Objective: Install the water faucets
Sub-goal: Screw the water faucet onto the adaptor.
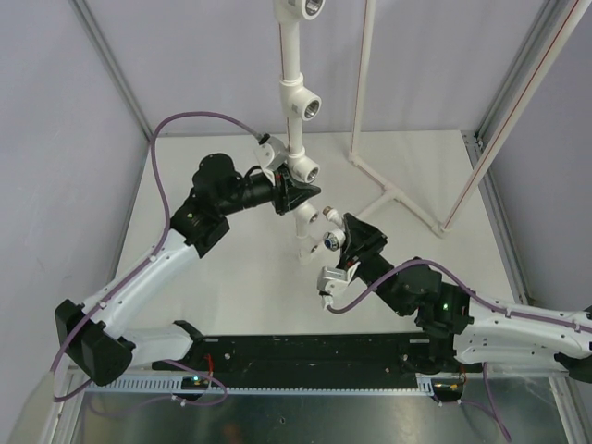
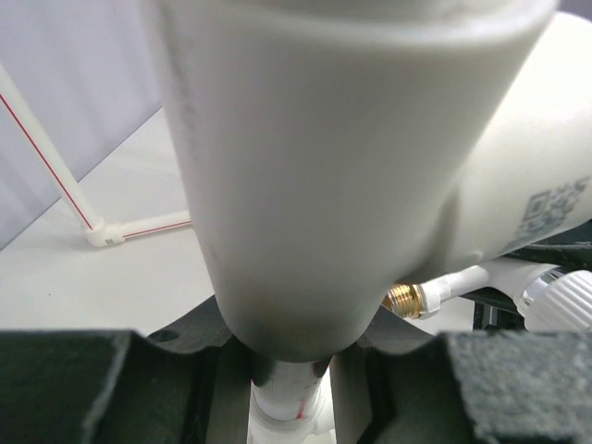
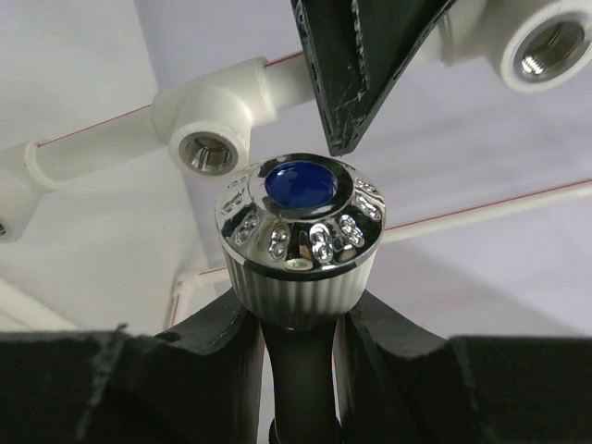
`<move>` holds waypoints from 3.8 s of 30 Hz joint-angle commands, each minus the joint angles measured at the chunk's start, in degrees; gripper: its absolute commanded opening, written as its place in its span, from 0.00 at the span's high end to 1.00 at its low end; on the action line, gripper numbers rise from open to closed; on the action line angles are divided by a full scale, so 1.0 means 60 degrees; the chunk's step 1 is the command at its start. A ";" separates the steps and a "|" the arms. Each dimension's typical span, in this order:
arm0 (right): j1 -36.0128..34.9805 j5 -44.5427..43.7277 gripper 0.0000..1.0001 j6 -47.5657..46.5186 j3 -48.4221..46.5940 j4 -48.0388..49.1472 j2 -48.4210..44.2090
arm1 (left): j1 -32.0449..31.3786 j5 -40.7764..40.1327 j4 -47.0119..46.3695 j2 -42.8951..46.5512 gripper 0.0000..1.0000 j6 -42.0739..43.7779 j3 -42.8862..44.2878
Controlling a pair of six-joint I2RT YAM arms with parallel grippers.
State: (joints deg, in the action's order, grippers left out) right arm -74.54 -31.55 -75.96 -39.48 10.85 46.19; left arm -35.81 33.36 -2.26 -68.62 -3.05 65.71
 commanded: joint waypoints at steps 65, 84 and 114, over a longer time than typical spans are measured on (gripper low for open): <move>0.0005 -0.0715 1.00 -0.0779 0.1170 0.2713 0.0935 | -0.0695 -0.1194 0.1212 0.0102 1.00 -0.2201 0.0239; -0.0596 -0.1016 1.00 -0.1246 0.0607 0.2583 0.1163 | -0.0694 -0.1159 0.1212 0.0066 1.00 -0.2168 0.0231; 0.0756 0.0505 1.00 -0.1860 0.0730 0.2618 0.1362 | -0.0696 -0.0545 0.1212 0.0110 1.00 -0.1949 0.0213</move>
State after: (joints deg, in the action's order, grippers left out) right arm -73.89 -30.83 -84.31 -35.48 22.37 55.00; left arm -38.41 24.45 -1.58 -68.23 -5.04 65.82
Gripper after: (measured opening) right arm 0.344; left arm 0.346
